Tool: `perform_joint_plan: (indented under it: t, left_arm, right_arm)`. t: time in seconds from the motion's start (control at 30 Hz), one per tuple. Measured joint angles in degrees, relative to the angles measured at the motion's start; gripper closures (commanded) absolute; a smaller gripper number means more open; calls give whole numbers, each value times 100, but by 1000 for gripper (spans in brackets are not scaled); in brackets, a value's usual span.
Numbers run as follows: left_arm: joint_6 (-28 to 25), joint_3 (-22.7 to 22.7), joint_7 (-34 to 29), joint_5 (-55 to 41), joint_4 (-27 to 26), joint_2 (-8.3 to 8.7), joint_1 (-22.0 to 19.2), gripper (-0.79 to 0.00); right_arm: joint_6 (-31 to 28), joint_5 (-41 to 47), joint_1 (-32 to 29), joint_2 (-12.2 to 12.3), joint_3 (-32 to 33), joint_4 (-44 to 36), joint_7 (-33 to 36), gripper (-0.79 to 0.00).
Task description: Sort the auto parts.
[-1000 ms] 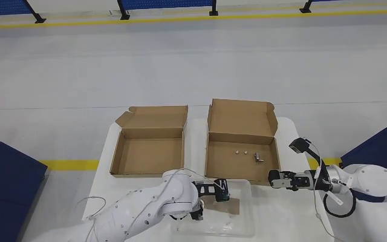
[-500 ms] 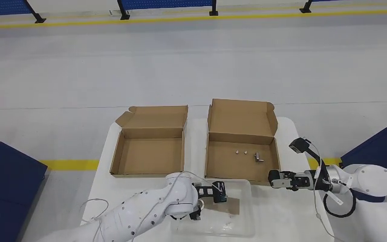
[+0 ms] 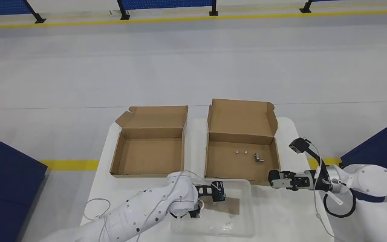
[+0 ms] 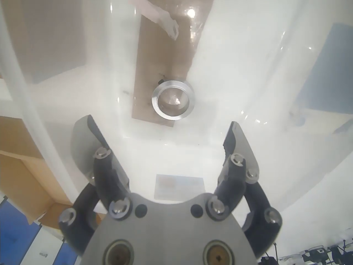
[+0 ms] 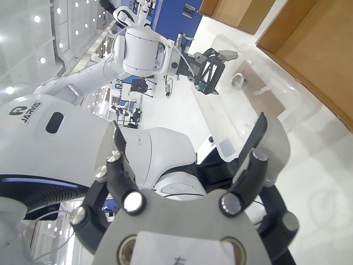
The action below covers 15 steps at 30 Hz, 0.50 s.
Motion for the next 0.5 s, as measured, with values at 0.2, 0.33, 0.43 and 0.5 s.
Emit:
perform_joint_plan:
  t: [0.2, 0.33, 0.43, 0.5]
  left_arm:
    - [-4, 27, 55, 8, 160, -119, -79, -345]
    - [8, 91, 49, 29, 335, -209, -103, -326]
    - [-1, 119, 94, 18, 496, -275, -119, -311]
    - [-8, 143, 127, 25, 584, -319, -127, -302]
  right_arm:
    - [0, 0, 0, 0, 0, 0, 0, -785]
    - [0, 0, 0, 0, 0, 0, 0, -785]
    - [0, 0, 0, 0, 0, 0, 0, -785]
    - [0, 0, 0, 0, 0, 0, 0, -785]
